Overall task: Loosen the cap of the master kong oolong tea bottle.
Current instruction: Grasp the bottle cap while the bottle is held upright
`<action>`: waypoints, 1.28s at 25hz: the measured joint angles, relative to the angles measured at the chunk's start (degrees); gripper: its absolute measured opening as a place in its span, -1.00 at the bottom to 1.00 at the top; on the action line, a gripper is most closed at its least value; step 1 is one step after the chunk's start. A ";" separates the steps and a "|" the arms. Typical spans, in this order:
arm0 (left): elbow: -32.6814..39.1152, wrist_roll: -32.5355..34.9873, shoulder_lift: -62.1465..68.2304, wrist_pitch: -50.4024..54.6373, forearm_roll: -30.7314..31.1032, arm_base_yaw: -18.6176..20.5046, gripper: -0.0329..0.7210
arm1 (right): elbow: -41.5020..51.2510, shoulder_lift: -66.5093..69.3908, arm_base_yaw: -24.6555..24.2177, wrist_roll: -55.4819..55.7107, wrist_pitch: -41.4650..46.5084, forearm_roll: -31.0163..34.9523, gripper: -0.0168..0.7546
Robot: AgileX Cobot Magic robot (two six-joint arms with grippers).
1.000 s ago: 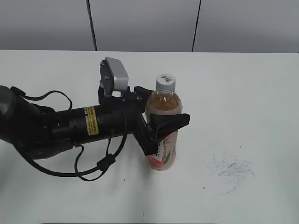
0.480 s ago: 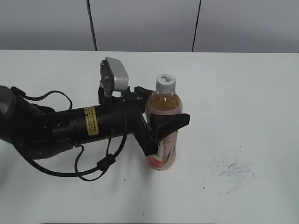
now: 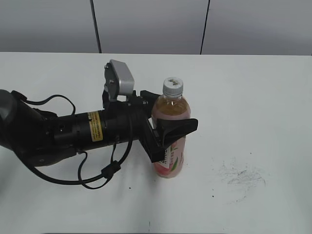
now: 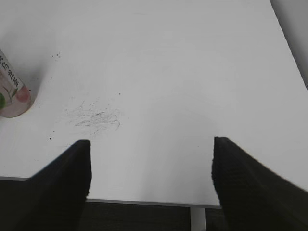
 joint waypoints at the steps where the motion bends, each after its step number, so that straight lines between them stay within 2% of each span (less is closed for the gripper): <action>1: 0.00 0.00 0.00 0.00 0.00 0.00 0.28 | 0.00 0.00 0.00 0.00 0.00 0.00 0.56; 10: 0.00 0.00 0.00 0.00 0.00 0.00 0.28 | -0.13 1.28 0.00 -0.13 -0.14 0.00 0.56; 16: 0.00 0.00 0.00 0.00 -0.05 0.00 0.28 | -3.75 15.61 0.00 -5.93 -5.24 0.97 0.35; 19: 0.00 0.00 0.00 0.00 -0.05 0.00 0.28 | -7.35 24.62 0.85 -9.74 -7.76 4.61 0.28; 24: 0.00 0.05 0.00 -0.03 -0.05 0.00 0.28 | -17.11 39.32 5.56 -13.51 -8.40 7.86 0.27; 32: 0.00 0.04 0.00 -0.13 -0.05 0.00 0.28 | -41.06 68.66 17.85 -14.00 3.42 8.01 0.26</action>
